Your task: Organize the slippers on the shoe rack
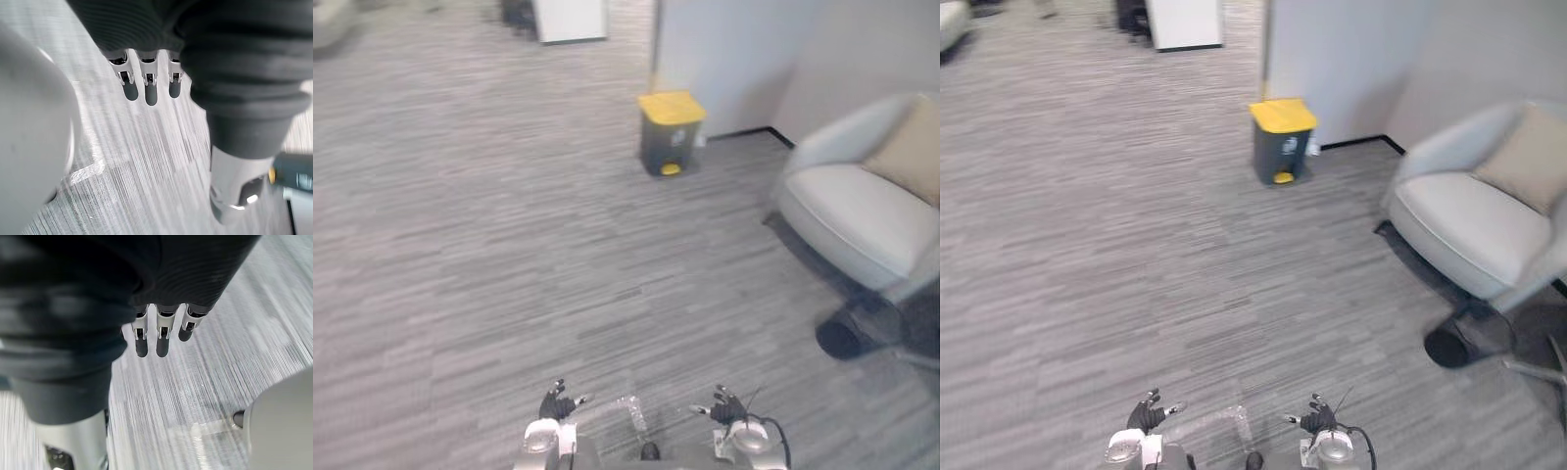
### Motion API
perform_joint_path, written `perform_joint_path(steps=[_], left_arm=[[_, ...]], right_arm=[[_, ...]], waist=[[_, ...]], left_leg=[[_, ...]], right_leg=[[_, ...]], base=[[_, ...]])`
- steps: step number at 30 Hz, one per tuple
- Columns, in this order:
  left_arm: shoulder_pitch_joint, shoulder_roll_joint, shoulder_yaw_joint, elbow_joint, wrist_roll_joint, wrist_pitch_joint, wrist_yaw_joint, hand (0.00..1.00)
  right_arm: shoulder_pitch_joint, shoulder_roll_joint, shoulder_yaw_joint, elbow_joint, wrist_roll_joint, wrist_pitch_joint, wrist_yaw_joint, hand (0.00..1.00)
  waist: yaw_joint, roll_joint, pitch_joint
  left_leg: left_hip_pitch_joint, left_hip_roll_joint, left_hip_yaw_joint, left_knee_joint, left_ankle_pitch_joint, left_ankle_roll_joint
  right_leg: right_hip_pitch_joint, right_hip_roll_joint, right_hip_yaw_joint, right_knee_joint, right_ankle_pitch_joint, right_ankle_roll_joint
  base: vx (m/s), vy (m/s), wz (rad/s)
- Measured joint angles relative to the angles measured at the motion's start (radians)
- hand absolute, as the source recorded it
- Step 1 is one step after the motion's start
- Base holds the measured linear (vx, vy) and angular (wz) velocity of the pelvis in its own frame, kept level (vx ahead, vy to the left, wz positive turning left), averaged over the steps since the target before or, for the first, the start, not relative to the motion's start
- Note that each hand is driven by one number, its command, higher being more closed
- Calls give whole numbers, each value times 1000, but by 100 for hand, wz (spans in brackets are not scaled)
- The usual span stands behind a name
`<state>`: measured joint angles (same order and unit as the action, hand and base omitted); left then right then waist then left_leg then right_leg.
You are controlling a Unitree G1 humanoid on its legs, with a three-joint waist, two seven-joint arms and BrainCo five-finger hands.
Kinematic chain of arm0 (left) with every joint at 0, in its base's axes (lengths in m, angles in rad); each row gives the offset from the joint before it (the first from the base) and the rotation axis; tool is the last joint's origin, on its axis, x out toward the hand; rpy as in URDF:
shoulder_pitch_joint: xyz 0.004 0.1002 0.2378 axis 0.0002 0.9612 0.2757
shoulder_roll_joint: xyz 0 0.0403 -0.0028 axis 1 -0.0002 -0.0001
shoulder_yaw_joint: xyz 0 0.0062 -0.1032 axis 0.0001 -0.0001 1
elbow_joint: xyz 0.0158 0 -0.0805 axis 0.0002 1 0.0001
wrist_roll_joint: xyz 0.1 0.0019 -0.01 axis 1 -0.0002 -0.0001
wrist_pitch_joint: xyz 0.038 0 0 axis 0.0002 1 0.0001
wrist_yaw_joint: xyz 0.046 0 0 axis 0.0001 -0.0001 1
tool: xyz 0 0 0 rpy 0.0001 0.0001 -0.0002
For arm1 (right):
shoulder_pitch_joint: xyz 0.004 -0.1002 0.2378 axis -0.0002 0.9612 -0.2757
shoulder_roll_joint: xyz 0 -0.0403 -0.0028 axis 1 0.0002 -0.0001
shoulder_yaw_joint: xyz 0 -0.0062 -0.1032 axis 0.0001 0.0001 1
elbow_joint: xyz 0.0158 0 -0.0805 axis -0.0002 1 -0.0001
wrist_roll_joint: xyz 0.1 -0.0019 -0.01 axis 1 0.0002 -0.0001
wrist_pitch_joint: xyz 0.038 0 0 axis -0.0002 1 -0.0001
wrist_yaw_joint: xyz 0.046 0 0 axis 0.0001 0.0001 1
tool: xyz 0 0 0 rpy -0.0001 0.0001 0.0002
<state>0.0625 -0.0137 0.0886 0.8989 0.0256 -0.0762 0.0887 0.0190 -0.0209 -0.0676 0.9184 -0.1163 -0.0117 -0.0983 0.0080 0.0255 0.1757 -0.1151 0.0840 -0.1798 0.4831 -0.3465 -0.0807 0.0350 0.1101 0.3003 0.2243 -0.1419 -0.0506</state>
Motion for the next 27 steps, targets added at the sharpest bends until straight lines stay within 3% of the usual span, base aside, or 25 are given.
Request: perform_joint_path(steps=[1,2,4,6,10,11,12,13,14,16,18,19,21,24,27], left_arm=[[2,-8,-1,8,-7,-4,1,0],[0,-16,-2,19,-8,-4,1,0],[-2,5,-7,24,-9,-4,2,0],[-2,20,-9,25,-9,-4,1,0],[-14,27,-14,42,-9,1,1,0],[-23,26,-25,44,-9,3,2,0],[-25,26,-32,43,-9,4,1,0],[-26,22,-35,43,-12,5,1,0],[-26,17,-37,43,-15,8,2,0],[-26,20,-40,48,-25,9,2,0],[-29,28,-39,66,-27,10,1,0],[-32,25,-53,93,-27,16,-1,0],[-35,22,-75,96,-26,16,-1,0],[-38,33,-75,96,-26,16,-1,0],[-49,42,-66,94,-27,16,-1,0]], right_arm=[[0,-11,0,-2,-2,0,0,0],[-1,-21,0,-2,-2,0,0,0],[17,-2,0,-6,-3,1,2,0],[25,20,1,-10,-3,5,2,0],[20,41,2,-12,-2,6,2,0],[18,42,2,-12,-1,7,2,0],[17,44,2,-19,0,7,2,0],[20,46,2,-29,0,8,2,0],[20,44,1,-31,0,5,1,0],[16,42,3,-6,-1,-2,1,0],[9,31,3,7,-2,-11,1,0],[-9,-2,9,40,-4,-17,1,0],[-21,-34,9,80,-3,-14,0,0],[-21,-60,-1,108,0,-9,0,0],[-21,-62,-4,120,1,-12,0,0]], waist=[[0,22,-8],[-1,38,-13],[1,-6,-27],[6,-37,-42],[8,-53,-48],[8,-38,-42],[8,-38,-38],[8,-37,-35],[4,-30,-32],[5,-36,-32],[4,-37,-35],[-2,-11,-37],[0,8,-37],[2,2,-22],[10,-4,-5]], left_leg=[[10,-2,-85,-79,43,-12],[17,2,-76,-77,93,-38],[47,-21,48,-99,82,-11],[56,-29,125,-106,73,7],[85,-27,288,-133,78,25],[89,-15,329,-136,82,31],[98,-12,362,-143,85,34],[119,-13,403,-155,85,35],[135,-13,428,-163,85,35],[195,-9,492,-200,85,35],[212,-10,497,-210,85,35],[224,6,498,-254,88,30],[220,27,501,-263,103,12],[201,59,507,-190,112,-3],[144,99,493,12,112,-3]], right_leg=[[-15,14,51,21,-22,28],[-16,16,74,30,-33,43],[-18,-41,101,32,-43,72],[-44,-60,158,28,-39,100],[-101,-78,189,18,13,148],[-125,-85,120,20,35,146],[-147,-112,-27,29,40,141],[-164,-169,-275,60,20,108],[-171,-221,-429,104,5,84],[-174,-284,-628,160,-15,55],[-171,-267,-638,153,-5,41],[-155,-218,-624,86,25,34],[-135,-172,-590,-16,82,30],[-86,-124,-547,-152,136,19],[-57,-93,-471,-201,150,16]], base=[[60,393,-143],[114,461,-142],[151,372,-119],[85,289,-117],[87,222,-123],[43,130,-101],[34,80,-103],[36,69,-85],[27,28,-77],[54,-38,-78],[63,-76,-62],[39,-60,-60],[3,-56,-66],[-36,-81,-59],[-47,-59,-69]])
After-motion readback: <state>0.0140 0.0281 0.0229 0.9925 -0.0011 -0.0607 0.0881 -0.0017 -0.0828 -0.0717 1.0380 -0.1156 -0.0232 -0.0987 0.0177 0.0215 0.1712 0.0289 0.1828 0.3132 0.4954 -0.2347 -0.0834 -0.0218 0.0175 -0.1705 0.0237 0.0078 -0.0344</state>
